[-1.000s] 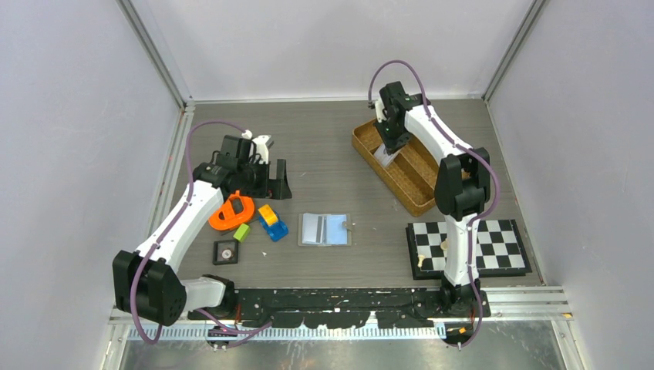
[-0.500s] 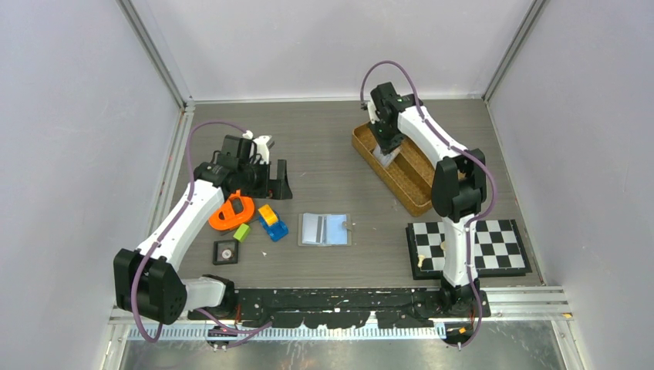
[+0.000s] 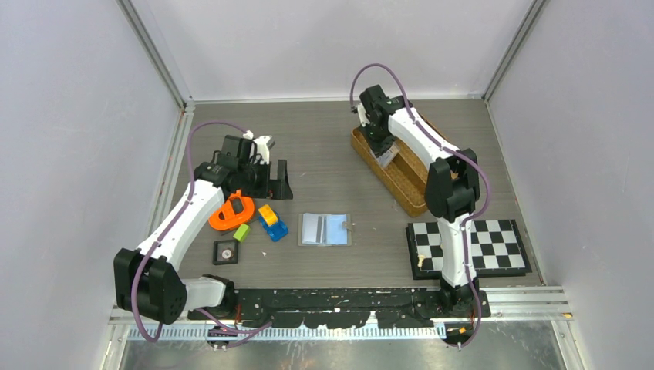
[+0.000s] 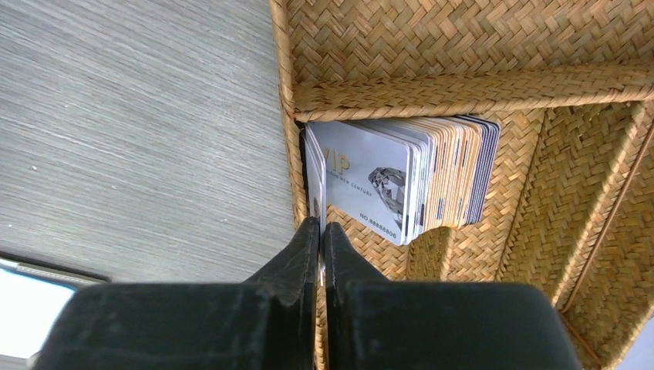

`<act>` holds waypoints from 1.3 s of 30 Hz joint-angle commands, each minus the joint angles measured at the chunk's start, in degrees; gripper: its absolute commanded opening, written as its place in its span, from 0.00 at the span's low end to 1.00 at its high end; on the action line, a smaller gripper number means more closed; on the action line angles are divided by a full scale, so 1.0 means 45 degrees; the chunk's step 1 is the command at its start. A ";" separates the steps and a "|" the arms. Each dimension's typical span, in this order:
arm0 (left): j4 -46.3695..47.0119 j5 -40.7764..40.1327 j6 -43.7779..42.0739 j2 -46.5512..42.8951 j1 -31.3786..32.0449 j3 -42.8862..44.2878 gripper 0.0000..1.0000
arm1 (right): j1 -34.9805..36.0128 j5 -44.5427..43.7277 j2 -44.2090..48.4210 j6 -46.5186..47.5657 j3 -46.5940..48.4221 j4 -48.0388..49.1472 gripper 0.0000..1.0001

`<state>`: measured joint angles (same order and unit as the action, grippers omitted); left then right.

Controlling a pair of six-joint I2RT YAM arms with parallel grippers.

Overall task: Put the credit cards into the card holder
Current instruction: Pick up the credit card from the storage box, then place the credit card in the storage box.

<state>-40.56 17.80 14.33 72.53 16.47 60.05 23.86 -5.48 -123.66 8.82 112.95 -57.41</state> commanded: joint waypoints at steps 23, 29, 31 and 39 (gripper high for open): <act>0.2019 0.3616 -0.0704 -0.1934 0.0209 -0.0613 0.87 | 0.1268 0.2997 0.5279 -0.1939 -0.0244 -0.2236 0.00; 0.3207 0.6584 -0.0489 -0.2018 0.1294 -0.1000 0.87 | 0.2316 0.8306 0.6763 -0.2264 -0.2798 -0.1419 0.00; 0.3344 0.7051 -0.0453 -0.1968 0.1736 -0.1080 0.87 | 0.2789 0.9734 0.7038 -0.2200 -0.3380 -0.1187 0.00; 0.3768 0.8128 -0.0196 -0.1963 0.2571 -0.1313 0.83 | 0.3448 1.1792 0.7352 -0.2019 -0.4550 -0.1052 0.01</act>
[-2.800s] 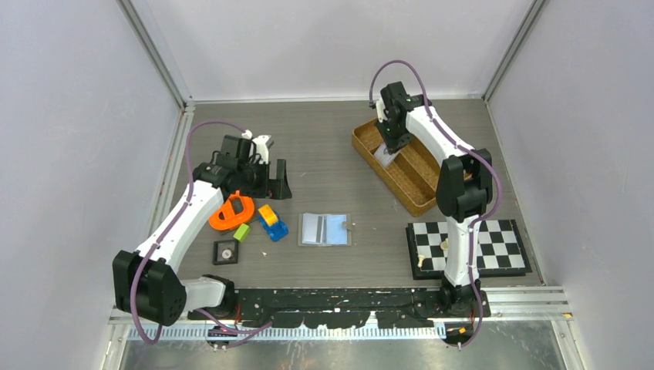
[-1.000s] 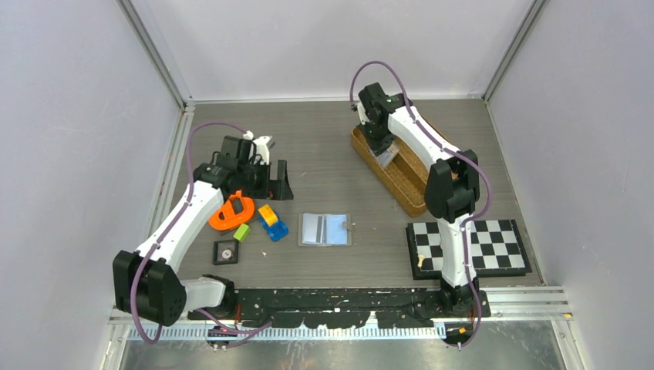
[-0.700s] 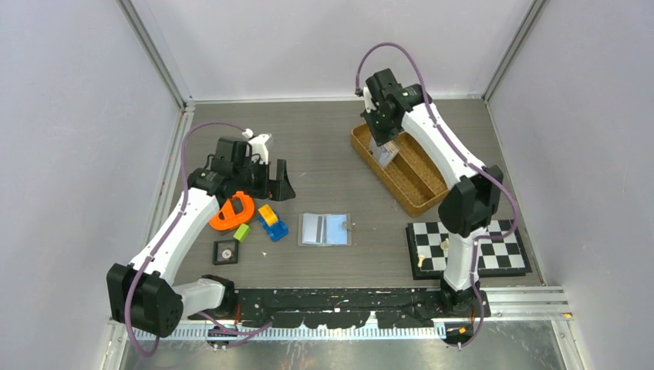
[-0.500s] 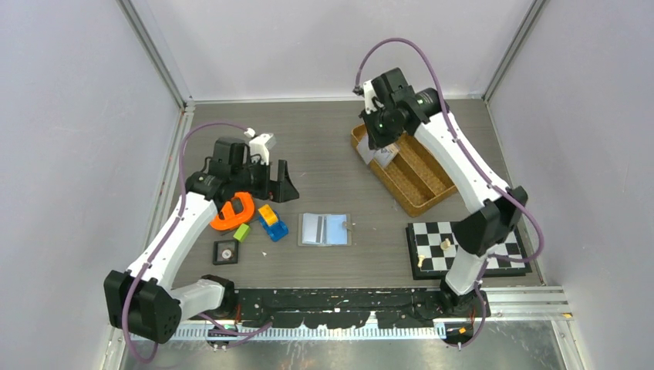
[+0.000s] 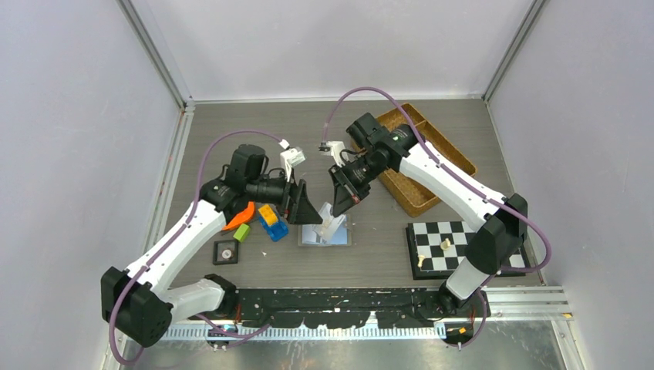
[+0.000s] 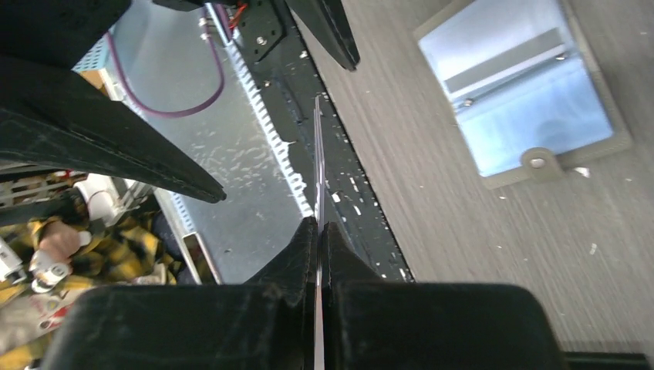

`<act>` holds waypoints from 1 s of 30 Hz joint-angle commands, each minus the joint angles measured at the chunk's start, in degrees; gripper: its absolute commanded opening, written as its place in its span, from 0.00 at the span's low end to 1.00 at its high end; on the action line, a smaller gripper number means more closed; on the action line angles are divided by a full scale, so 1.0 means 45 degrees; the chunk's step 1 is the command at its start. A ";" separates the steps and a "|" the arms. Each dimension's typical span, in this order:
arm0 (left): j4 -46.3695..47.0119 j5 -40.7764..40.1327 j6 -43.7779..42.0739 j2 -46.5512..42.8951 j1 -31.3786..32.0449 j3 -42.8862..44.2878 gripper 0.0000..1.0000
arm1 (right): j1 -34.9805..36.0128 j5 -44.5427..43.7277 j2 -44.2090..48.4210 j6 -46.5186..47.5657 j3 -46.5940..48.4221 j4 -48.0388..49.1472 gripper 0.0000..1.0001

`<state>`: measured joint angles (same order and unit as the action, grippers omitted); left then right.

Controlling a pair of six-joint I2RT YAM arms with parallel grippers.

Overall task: Put the credit cards into the card holder
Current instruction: Place the credit card in the storage box.

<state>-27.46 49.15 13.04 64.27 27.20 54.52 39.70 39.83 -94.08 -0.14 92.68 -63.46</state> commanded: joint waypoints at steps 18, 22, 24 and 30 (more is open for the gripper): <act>0.1631 0.1864 0.1131 0.0703 0.1024 -0.0182 0.00 | -0.0577 -0.0929 0.1752 -0.0636 -0.0418 0.1804 0.38; 0.3061 -0.0440 0.2446 0.0319 0.1026 -0.0557 0.00 | -0.2079 -0.1272 0.3009 -0.2294 -0.1932 0.4113 0.69; 0.4462 -0.1621 0.3526 0.0074 0.1016 -0.1038 0.00 | -0.2826 -0.1187 0.3771 -0.3232 -0.3046 0.5573 0.74; 0.8580 -0.4164 0.6319 0.0423 0.1021 -0.1685 0.00 | -0.3574 -0.0799 0.5438 -0.6147 -0.6021 0.9826 0.77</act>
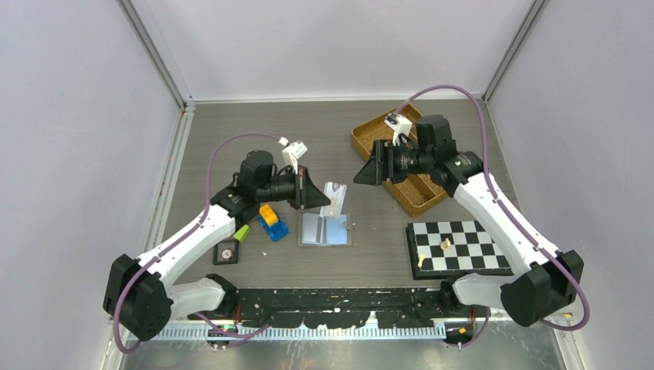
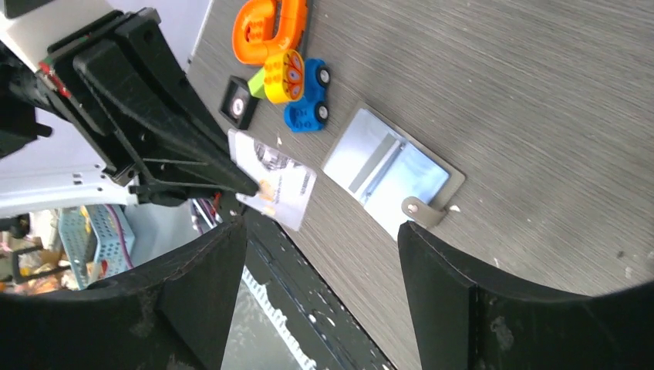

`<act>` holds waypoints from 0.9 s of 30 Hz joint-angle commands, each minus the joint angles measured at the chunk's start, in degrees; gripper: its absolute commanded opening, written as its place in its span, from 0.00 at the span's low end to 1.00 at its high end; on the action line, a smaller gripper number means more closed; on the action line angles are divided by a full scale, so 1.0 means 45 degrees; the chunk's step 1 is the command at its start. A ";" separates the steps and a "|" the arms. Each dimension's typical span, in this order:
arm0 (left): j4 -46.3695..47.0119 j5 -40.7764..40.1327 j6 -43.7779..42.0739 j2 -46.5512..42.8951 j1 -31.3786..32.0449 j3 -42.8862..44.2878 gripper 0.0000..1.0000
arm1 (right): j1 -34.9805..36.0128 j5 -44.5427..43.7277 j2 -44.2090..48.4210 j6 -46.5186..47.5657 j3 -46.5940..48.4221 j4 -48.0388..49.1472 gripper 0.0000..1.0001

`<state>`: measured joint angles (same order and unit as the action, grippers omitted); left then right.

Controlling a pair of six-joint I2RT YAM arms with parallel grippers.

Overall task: Put the credit cards into the card holder
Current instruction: Place the credit card in the storage box.

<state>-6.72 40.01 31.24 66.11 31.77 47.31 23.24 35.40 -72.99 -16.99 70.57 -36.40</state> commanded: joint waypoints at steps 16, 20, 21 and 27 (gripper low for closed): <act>0.7359 -0.1539 0.4165 0.3662 0.0008 0.1790 0.00 | -0.1312 0.1514 -0.0187 -0.4699 -0.3414 0.8019 0.65; 0.8048 -0.1210 0.4511 0.4422 0.0011 0.2194 0.00 | -0.1634 0.1787 -0.0840 -0.4794 -0.3384 0.8716 0.63; 0.8089 -0.1139 0.4528 0.4591 0.0011 0.2333 0.00 | -0.1733 0.1890 -0.0910 -0.4873 -0.3404 0.8917 0.62; 0.8144 -0.0727 0.4580 0.5961 0.0011 0.3510 0.00 | -0.2530 0.2279 -0.1413 -0.5223 -0.3410 0.9669 0.28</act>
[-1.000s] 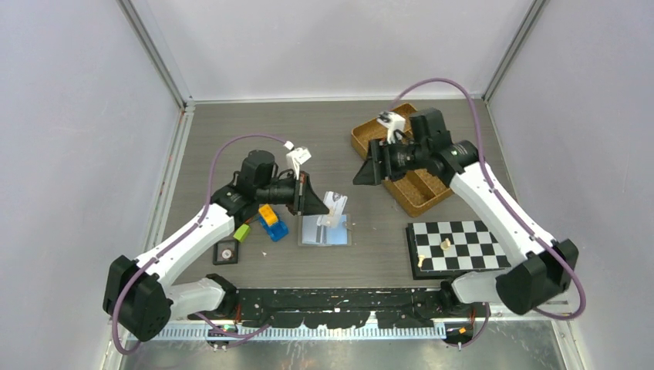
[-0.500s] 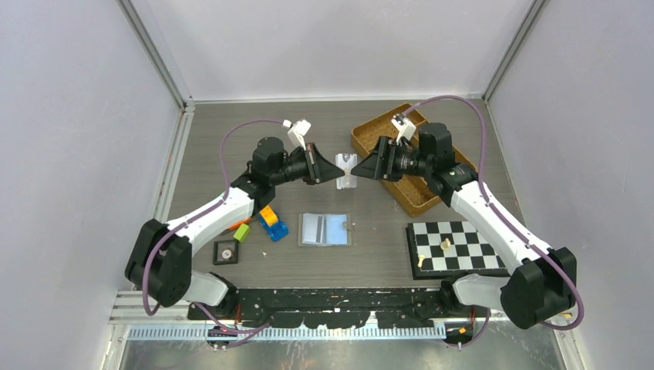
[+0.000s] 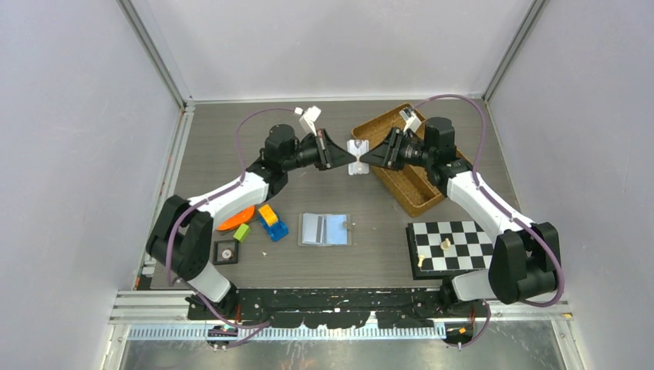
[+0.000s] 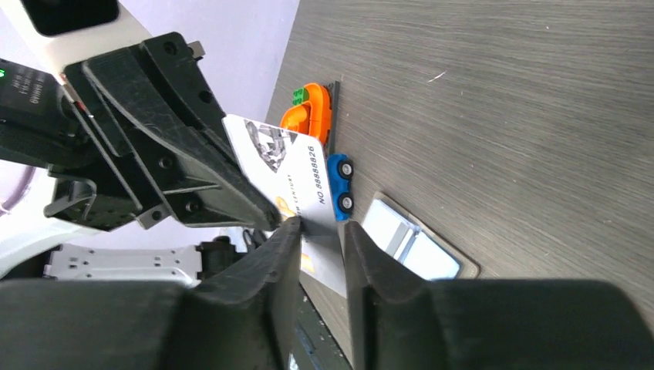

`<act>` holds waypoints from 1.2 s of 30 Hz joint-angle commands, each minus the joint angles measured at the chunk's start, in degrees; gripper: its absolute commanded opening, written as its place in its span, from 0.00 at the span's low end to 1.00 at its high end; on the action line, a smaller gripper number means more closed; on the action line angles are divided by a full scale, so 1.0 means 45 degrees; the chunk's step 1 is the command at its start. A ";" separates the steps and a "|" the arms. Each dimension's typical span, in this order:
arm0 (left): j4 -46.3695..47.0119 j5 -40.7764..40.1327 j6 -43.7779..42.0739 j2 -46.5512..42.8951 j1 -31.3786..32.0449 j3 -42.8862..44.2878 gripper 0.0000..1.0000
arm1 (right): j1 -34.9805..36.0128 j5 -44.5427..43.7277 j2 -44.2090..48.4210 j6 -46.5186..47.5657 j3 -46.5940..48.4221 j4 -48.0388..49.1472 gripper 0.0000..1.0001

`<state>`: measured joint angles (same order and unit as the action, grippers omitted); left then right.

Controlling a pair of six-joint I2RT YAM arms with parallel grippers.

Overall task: Put the credit cards into the card holder
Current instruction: Place the credit card in the storage box.

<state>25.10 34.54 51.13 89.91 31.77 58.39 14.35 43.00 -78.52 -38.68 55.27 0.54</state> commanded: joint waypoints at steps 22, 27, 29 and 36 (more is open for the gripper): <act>-0.3382 -0.0128 -0.2178 0.9116 0.0108 0.9477 0.56 | -0.2612 -0.6167 -0.3258 0.3826 0.1498 -0.2549 0.00; -0.3754 -0.0460 -0.2724 0.8858 0.0128 0.9225 0.58 | -0.2601 -0.6912 -0.3475 0.4404 0.1624 -0.3019 0.00; -0.3809 -0.0426 -0.2829 0.8803 0.0145 0.9248 0.59 | -0.2589 -0.7200 -0.3288 0.4513 0.1501 -0.2924 0.00; -0.4053 -0.0200 -0.2909 0.8942 0.0441 0.9475 0.59 | -0.2482 -0.8650 -0.2450 0.4933 0.1057 -0.2855 0.07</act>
<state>7.42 33.39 39.70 131.24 32.80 98.41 3.64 14.17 -93.10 -19.62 60.99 -10.46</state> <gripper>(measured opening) 0.591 0.056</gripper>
